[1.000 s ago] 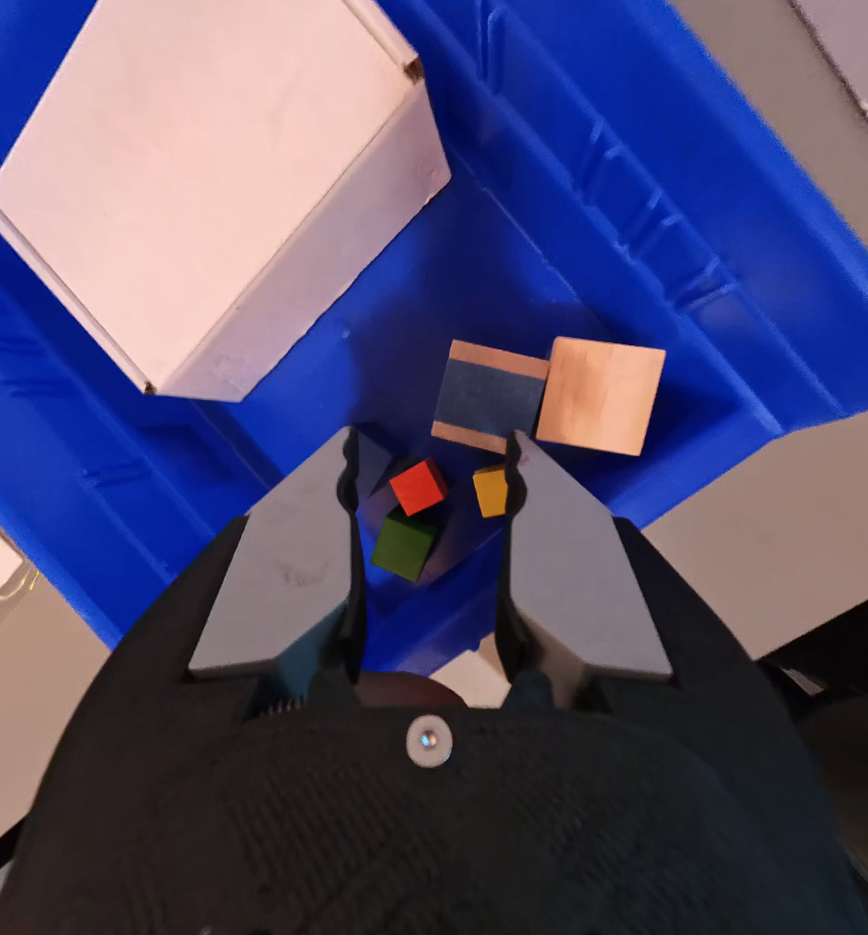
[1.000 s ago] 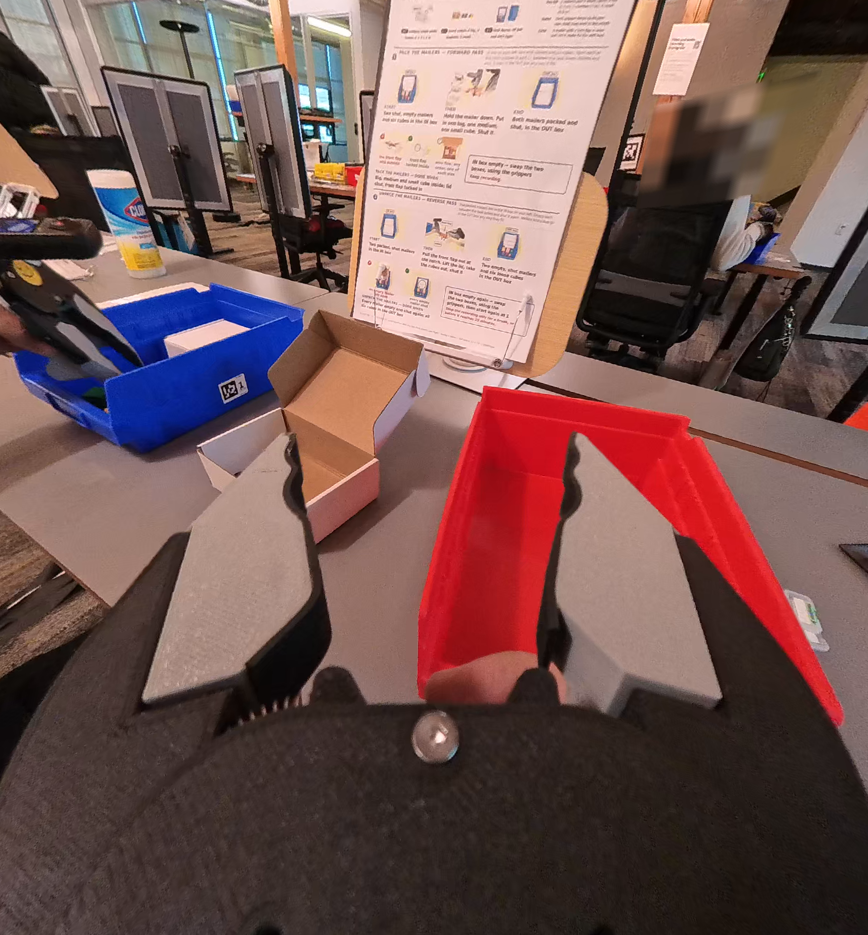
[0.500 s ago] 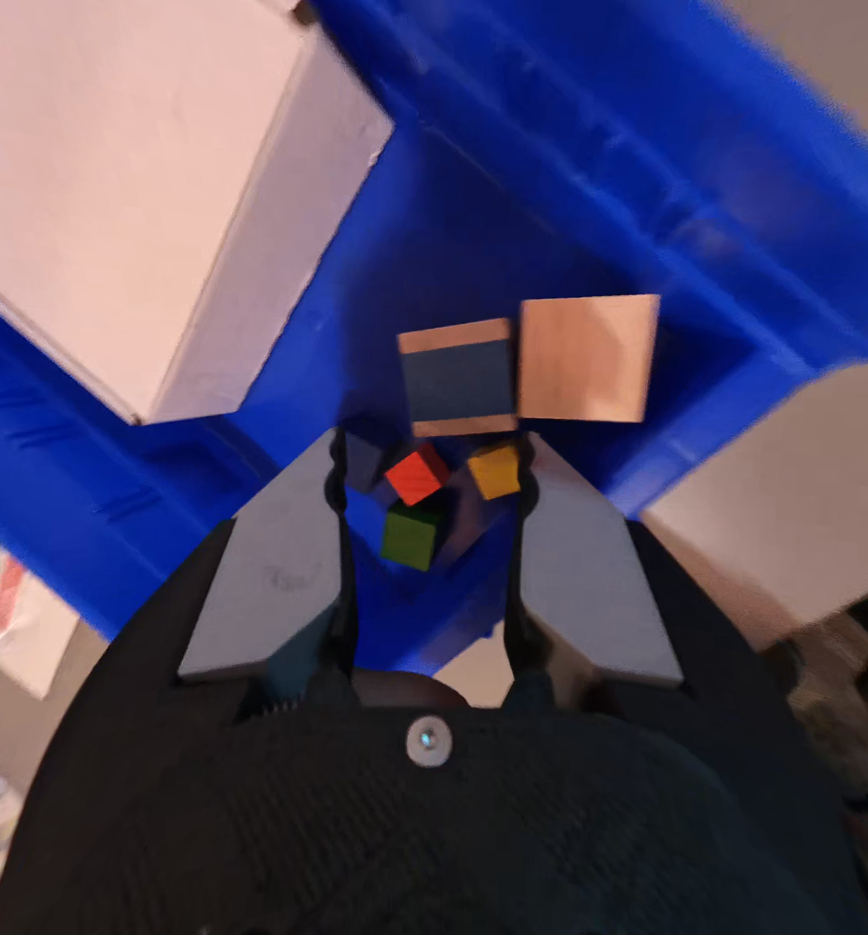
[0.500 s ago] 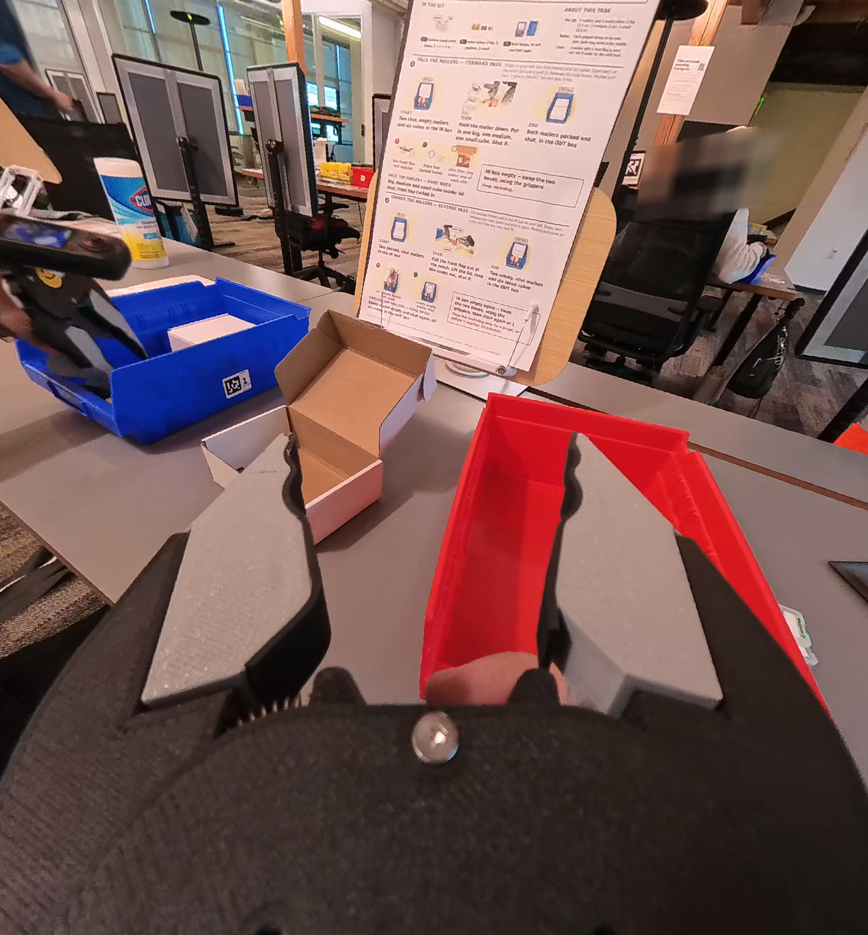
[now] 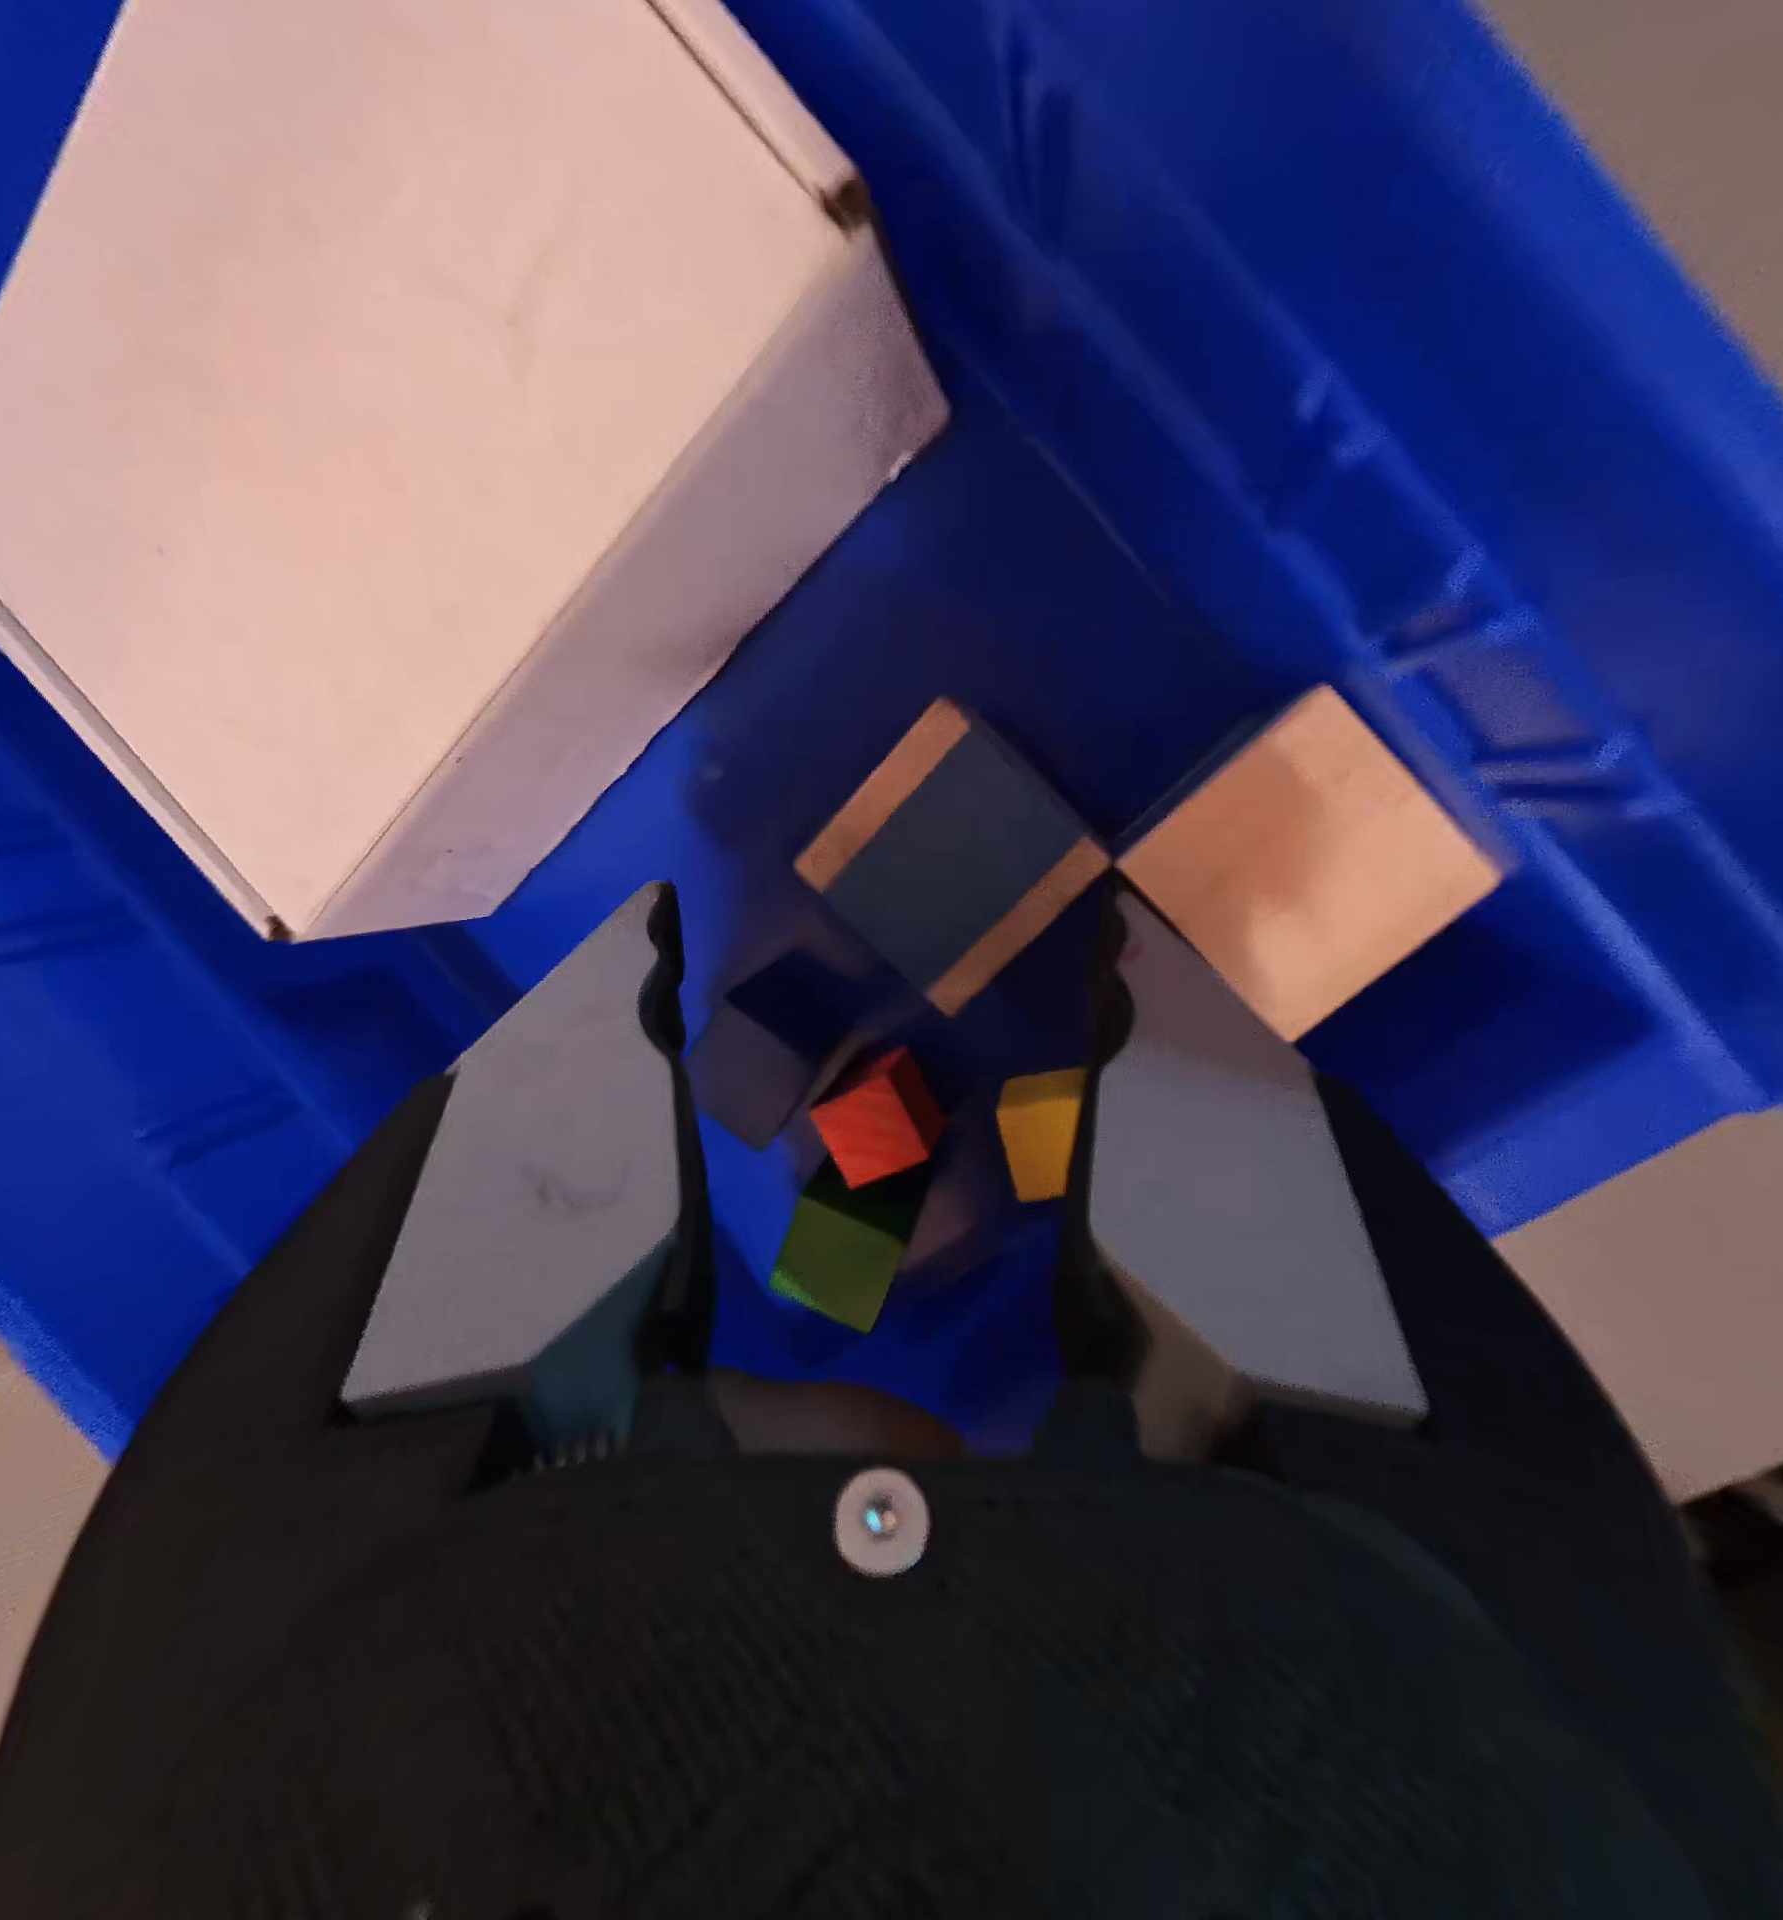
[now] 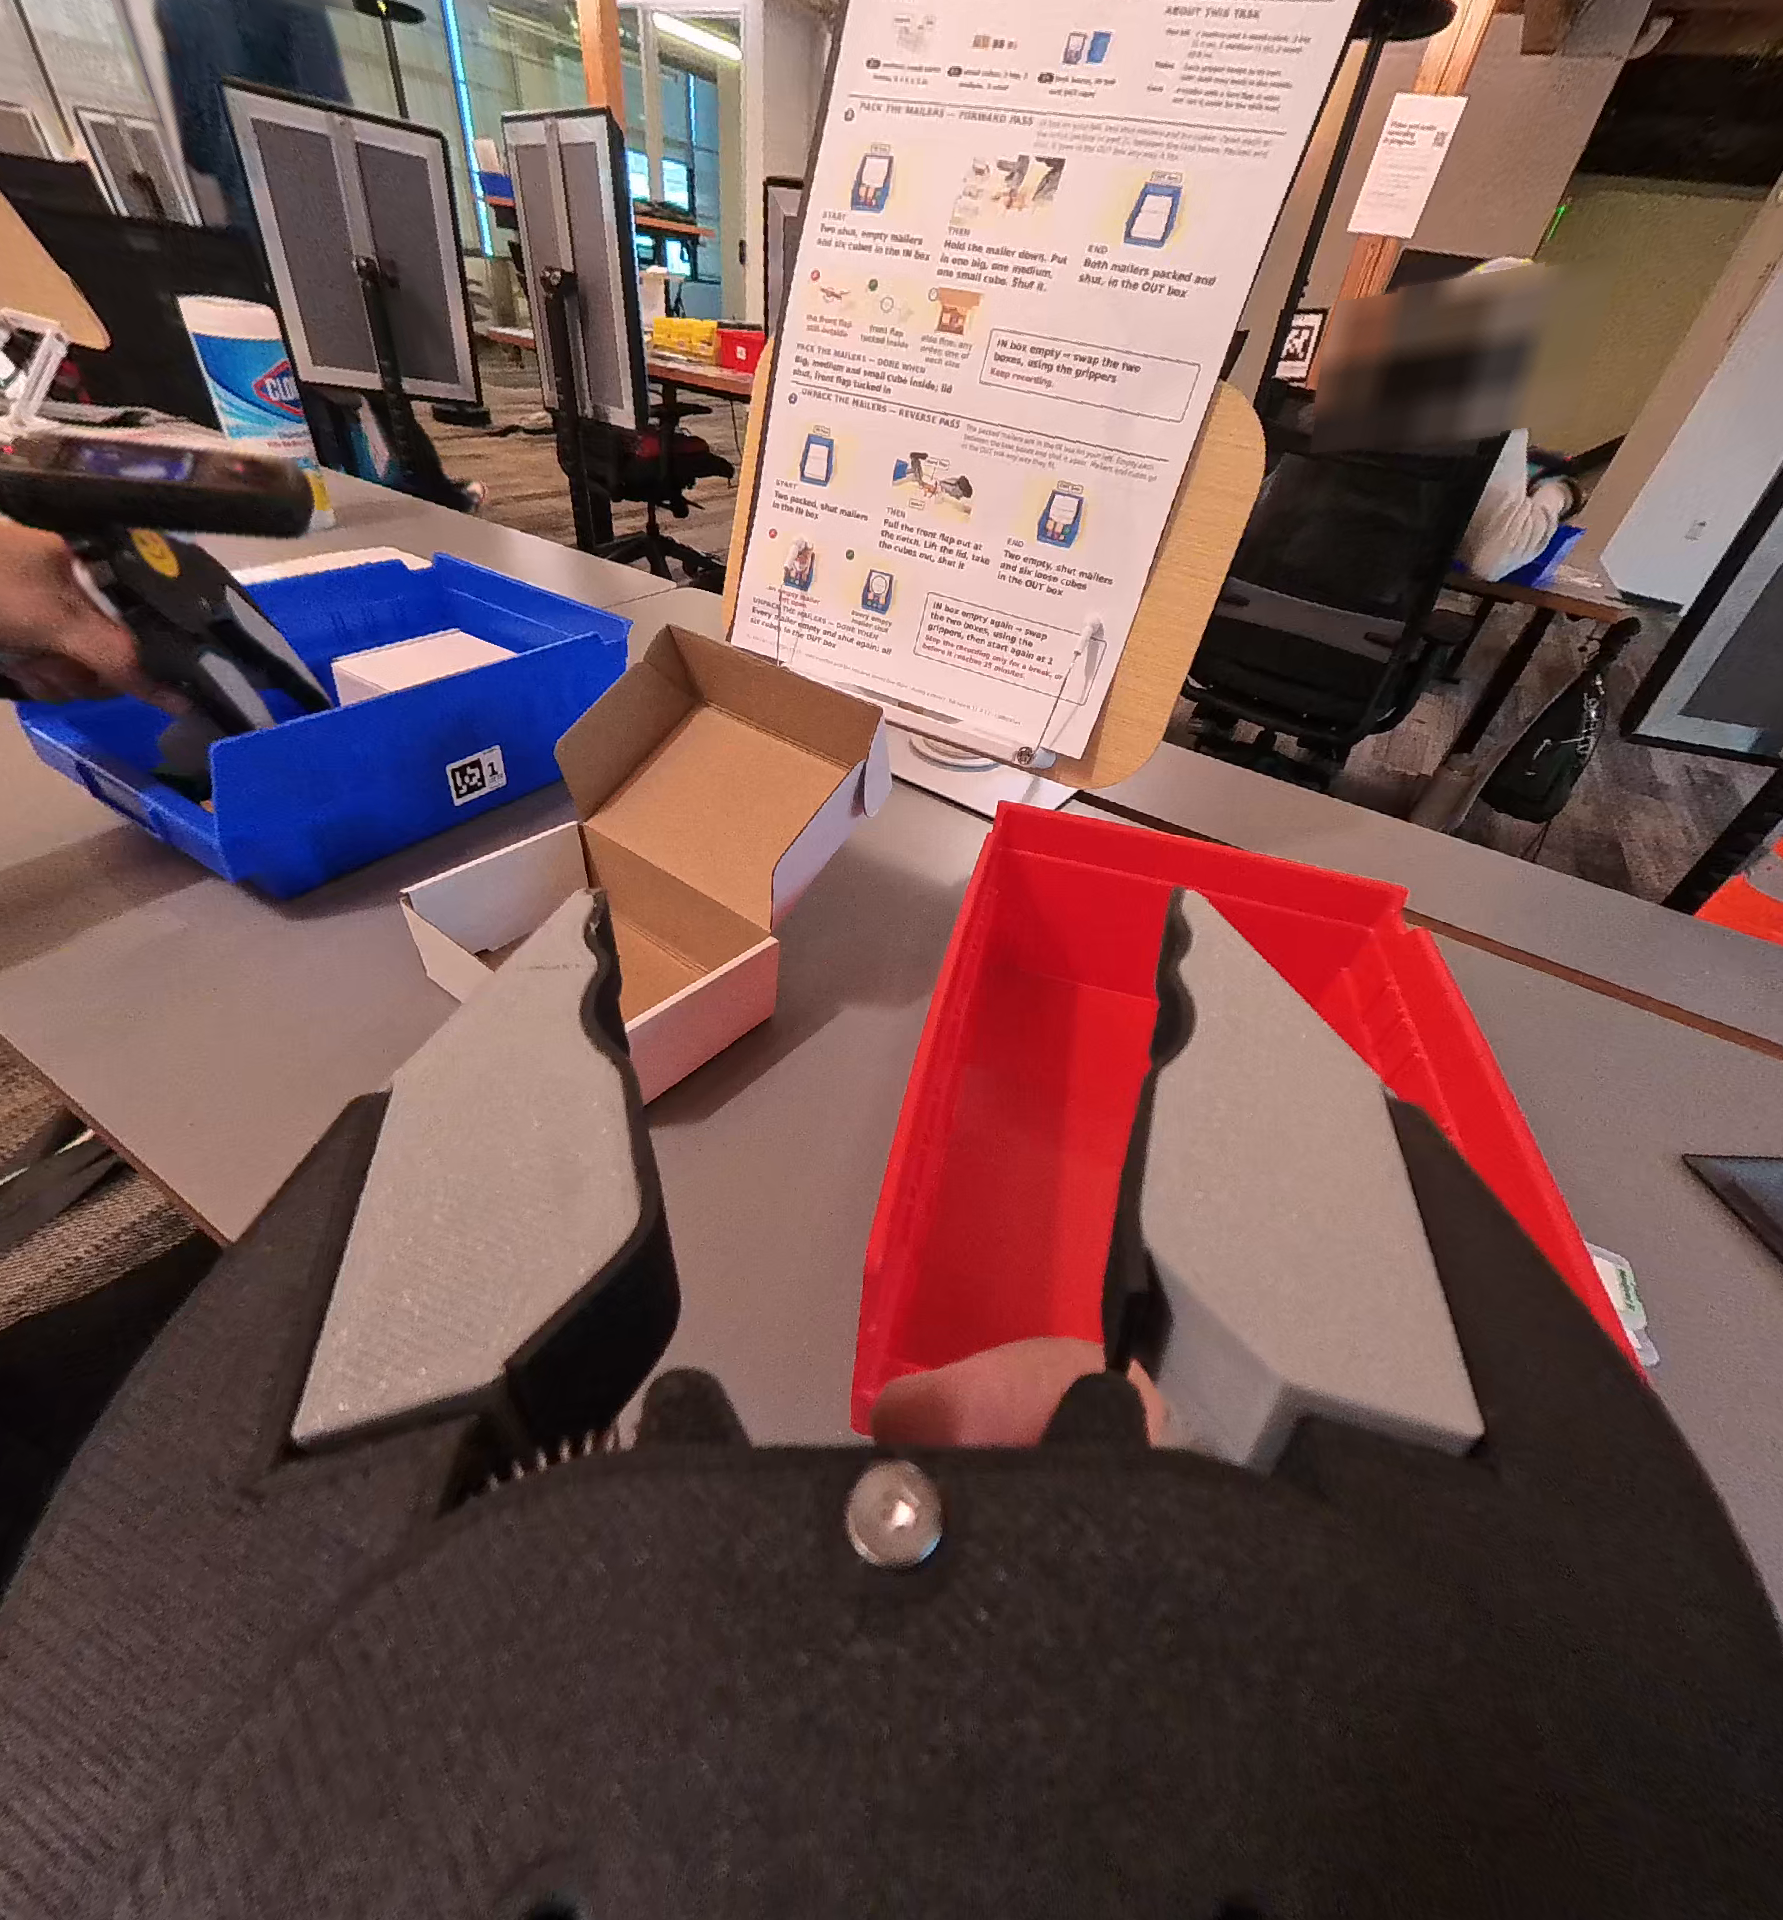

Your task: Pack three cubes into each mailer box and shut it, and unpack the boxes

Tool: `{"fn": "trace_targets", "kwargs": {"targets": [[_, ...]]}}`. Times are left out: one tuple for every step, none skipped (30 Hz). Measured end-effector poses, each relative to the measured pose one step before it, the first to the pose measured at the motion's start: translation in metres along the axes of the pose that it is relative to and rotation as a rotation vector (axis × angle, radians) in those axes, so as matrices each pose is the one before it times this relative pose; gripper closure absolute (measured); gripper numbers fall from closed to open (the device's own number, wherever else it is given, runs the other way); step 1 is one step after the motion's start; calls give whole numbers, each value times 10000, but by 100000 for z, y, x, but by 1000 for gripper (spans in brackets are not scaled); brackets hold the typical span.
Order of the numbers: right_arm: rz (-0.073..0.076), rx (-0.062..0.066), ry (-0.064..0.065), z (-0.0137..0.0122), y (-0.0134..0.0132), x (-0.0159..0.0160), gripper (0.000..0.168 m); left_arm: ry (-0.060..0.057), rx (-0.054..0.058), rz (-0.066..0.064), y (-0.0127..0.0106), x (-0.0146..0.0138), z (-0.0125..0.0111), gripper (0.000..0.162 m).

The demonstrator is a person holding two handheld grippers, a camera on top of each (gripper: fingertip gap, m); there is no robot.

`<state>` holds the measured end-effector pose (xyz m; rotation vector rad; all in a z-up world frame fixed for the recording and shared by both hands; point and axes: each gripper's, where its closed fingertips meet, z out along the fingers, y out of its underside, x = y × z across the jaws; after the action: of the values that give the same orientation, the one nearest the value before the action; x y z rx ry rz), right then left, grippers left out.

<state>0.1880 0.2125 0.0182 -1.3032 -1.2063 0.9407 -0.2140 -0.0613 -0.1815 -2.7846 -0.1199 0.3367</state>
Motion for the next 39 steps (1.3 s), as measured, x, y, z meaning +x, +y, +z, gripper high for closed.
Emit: {"fn": "trace_targets", "kwargs": {"targets": [[-49, -5, 15, -27, 2, -12, 66, 132, 161, -525, -291, -173, -20, 89], [-41, 0, 26, -17, -3, 28, 67, 2, 93, -631, -150, -405, 21, 87], [-25, 2, 31, -18, -1, 64, 67, 61, 36, -691, -34, -239, 66, 85], [-6, -1, 28, 5, 5, 73, 66, 212, -63, -517, 157, 119, 99, 89], [16, 0, 9, 12, 6, 60, 67, 127, -19, -335, 113, 129, 114, 91], [29, 3, -6, 27, 11, 36, 67, -33, 114, -225, -52, -12, 74, 93], [24, -1, -6, 28, 12, 8, 67, -81, 137, -167, -73, -45, 67, 94], [2, -18, -3, 52, 38, 1, 67, -52, 71, -147, 10, -1, 89, 95], [-18, -25, 0, 45, 42, -42, 67, -46, -14, -67, 79, 29, 181, 96], [-24, -8, -8, 31, 18, -74, 67, -73, -46, 81, 118, 52, 237, 99], [-28, -10, -22, 28, 20, -101, 67, -118, -100, 247, 207, 74, 326, 103], [-33, -24, -17, 35, 25, -103, 67, -199, -152, 393, 250, 9, 413, 105], [-33, -13, -5, 23, 12, -81, 67, -120, 40, 376, -69, 78, 221, 108], [-22, -2, -8, 16, 20, -84, 67, -158, 210, 189, -389, -79, -41, 111], [-5, -12, -25, 24, 36, -91, 67, -254, -52, 276, -42, -242, 68, 107], [-3, -17, -32, 32, 24, -81, 67, -189, 10, 287, -100, -146, 8, 105], [-15, -6, -15, 32, 19, -49, 67, -137, 11, 285, -77, -61, -35, 105], [-23, -1, -1, 38, 23, -16, 67, -99, 9, 243, -53, -30, -15, 105], [-21, -14, -10, 52, 40, -13, 67, -85, -2, 190, -59, -71, 0, 104], [-13, -22, -16, 60, 60, -21, 67, -77, 26, 204, -106, -73, 10, 103], [-7, -23, -8, 61, 62, -3, 67, -30, 86, 197, -114, 1, 27, 105], [-6, -18, -4, 53, 57, -6, 67, 122, 86, 154, -91, 229, 45, 110], [-18, -26, -13, 43, 47, -18, 68, 104, 107, 114, -108, 180, 39, 113], [-24, -12, -4, 20, 30, -16, 68, 42, 94, 129, -77, 22, 12, 114], [-27, 5, -1, -11, 10, -22, 68, 54, 74, 40, -47, 32, 9, 114], [-33, -4, -4, -7, 11, -13, 68, 46, 99, 10, -56, 45, -22, 113], [-31, -10, 10, -21, 14, 18, 68, -47, 88, 9, 7, -24, -39, 114], [-12, 9, 18, -32, -6, 40, 68, -142, 41, 57, 98, -85, -77, 113], [8, 18, -5, -21, -6, 12, 68, -239, -7, 126, 173, -167, -126, 114], [18, 6, -22, 3, 8, -4, 68, -353, -7, 156, 182, -318, -169, 114], [25, -8, -11, 35, 24, 20, 68, -442, 52, 134, 91, -454, -249, 114], [34, -7, -11, 49, 40, 8, 69, -422, 100, 86, 38, -463, -350, 114], [39, -4, -40, 78, 29, -50, 70, -447, 159, 23, -76, -549, -437, 114], [40, -14, -64, 101, 57, -101, 70, -492, 188, -40, -127, -676, -501, 115], [41, -18, -57, 103, 49, -111, 70, -471, 204, -94, -186, -672, -587, 115], [33, -29, -53, 119, 54, -142, 71, -433, 266, -141, -326, -616, -678, 114], [25, -60, -83, 121, 99, -223, 71, -332, 379, -148, -562, -423, -801, 115], [31, -98, -119, 142, 141, -291, 72, -201, 532, -103, -879, -107, -951, 114], [48, -101, -131, 178, 135, -333, 73, -160, 643, -40, -1185, 92, -1053, 114]]}}
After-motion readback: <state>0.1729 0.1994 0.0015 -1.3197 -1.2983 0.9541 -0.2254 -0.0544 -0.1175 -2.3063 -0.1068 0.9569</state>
